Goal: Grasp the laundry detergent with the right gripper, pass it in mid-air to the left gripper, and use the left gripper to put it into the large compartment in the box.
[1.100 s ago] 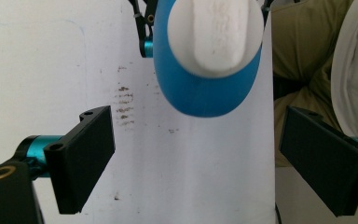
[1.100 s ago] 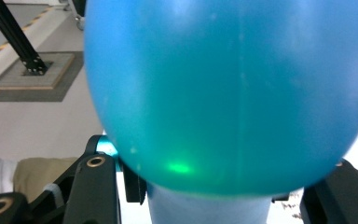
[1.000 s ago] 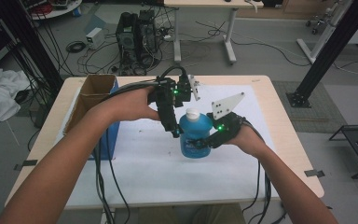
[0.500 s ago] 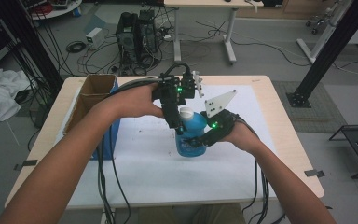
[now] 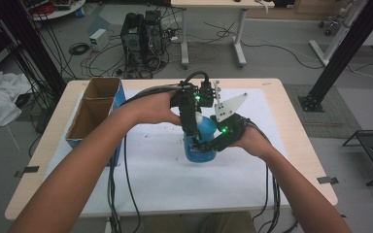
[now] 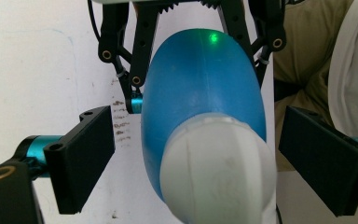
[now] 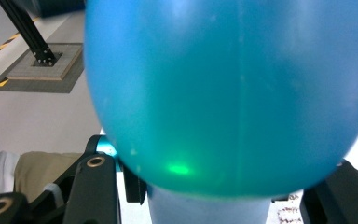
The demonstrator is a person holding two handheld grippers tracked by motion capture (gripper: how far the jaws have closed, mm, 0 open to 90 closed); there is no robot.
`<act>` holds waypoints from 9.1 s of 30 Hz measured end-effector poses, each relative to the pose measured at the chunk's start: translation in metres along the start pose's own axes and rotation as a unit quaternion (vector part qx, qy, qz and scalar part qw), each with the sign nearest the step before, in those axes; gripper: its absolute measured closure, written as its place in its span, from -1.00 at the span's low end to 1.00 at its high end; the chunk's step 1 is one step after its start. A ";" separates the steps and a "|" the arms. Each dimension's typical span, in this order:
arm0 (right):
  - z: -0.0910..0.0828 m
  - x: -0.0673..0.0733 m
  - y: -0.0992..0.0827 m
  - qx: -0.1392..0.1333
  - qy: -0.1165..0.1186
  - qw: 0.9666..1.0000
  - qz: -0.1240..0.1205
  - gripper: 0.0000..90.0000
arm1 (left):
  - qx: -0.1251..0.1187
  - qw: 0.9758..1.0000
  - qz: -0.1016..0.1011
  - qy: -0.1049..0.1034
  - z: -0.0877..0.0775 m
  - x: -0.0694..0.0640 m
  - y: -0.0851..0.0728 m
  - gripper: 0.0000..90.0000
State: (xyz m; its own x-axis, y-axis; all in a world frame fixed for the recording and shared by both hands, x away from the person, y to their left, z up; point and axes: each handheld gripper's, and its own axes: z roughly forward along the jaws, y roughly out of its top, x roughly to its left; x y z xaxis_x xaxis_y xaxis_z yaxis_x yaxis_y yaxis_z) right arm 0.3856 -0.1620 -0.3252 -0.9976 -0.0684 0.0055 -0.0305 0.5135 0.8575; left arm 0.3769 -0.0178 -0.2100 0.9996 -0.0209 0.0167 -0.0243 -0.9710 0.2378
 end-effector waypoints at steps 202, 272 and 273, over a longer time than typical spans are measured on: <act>-0.146 0.026 -0.040 0.139 -0.155 0.970 0.124 -0.53 | 0.031 0.865 -0.442 0.236 -0.137 0.016 -0.229 -0.14; -0.140 0.028 -0.046 0.139 -0.190 0.961 0.146 -0.53 | 0.079 0.954 -0.254 0.135 -0.014 0.044 -0.277 -0.14; -0.139 0.028 -0.046 0.140 -0.192 0.960 0.146 -0.53 | 0.080 0.955 -0.252 0.134 -0.013 0.044 -0.277 -0.14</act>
State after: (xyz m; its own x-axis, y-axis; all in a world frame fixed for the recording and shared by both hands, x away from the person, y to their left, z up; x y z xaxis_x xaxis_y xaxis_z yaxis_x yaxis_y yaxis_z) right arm 0.3673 -0.3063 -0.2930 -0.9140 0.4055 -0.0113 0.2917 0.6765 0.6762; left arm 0.4275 0.2529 -0.2625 0.8445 0.4997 0.1928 0.4827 -0.8660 0.1303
